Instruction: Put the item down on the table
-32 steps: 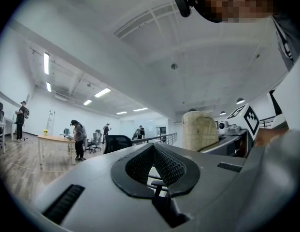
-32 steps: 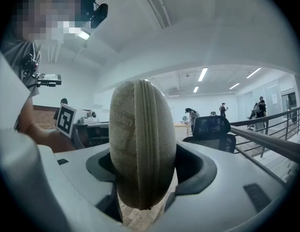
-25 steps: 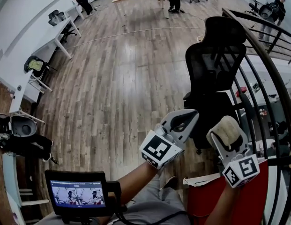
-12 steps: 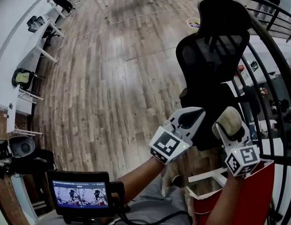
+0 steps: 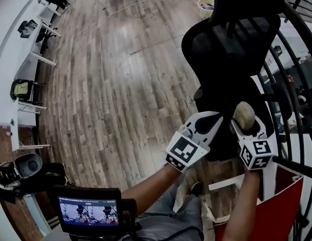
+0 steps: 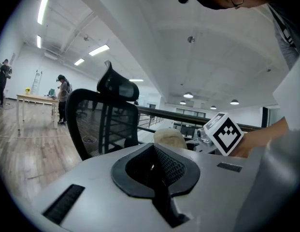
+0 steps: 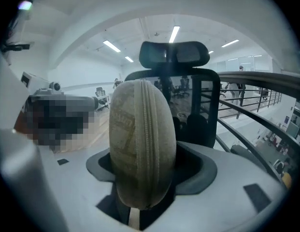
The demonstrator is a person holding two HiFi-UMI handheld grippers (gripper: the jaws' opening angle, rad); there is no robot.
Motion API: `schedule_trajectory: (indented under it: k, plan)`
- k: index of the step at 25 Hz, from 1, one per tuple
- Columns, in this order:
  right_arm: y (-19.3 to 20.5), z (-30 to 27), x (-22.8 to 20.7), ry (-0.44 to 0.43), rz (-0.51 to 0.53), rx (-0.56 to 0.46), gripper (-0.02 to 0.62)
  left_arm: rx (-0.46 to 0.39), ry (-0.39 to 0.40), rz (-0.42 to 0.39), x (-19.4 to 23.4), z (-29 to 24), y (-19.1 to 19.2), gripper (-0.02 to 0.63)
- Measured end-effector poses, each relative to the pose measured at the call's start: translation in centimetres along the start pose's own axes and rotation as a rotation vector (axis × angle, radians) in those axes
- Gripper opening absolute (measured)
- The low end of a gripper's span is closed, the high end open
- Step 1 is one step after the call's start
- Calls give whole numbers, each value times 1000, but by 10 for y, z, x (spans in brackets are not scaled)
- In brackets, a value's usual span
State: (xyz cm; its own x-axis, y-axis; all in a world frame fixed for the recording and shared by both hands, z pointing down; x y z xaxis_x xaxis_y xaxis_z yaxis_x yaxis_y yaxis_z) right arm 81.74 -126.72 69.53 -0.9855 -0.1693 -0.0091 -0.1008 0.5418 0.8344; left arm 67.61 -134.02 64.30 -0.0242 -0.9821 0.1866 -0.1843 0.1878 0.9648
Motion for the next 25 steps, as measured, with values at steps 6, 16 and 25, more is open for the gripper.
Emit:
schedule_trajectory:
  k: [6, 16, 25]
  plan:
    - [63, -83, -39, 68, 24, 132, 290, 83, 32, 34, 33, -42, 50, 2]
    - [176, -190, -62, 111, 36, 410, 290, 129, 47, 53, 62, -63, 110, 2]
    - [246, -257, -75, 130, 134, 654, 290, 121, 47, 42, 76, -77, 128, 2]
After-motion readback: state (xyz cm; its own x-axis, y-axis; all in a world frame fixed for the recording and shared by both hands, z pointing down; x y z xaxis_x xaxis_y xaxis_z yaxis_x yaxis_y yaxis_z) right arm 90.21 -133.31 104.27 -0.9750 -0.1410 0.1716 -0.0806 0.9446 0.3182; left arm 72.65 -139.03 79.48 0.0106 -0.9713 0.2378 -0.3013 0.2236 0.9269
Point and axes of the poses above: the fingertips, and each gripper's own axes: z backward along the fingers, x to its left, y out of its underside, the point moved 6 cm from there along z, backward along the fingers, and after that the axes turned 8 degrees about y, right-handed, at the moved point
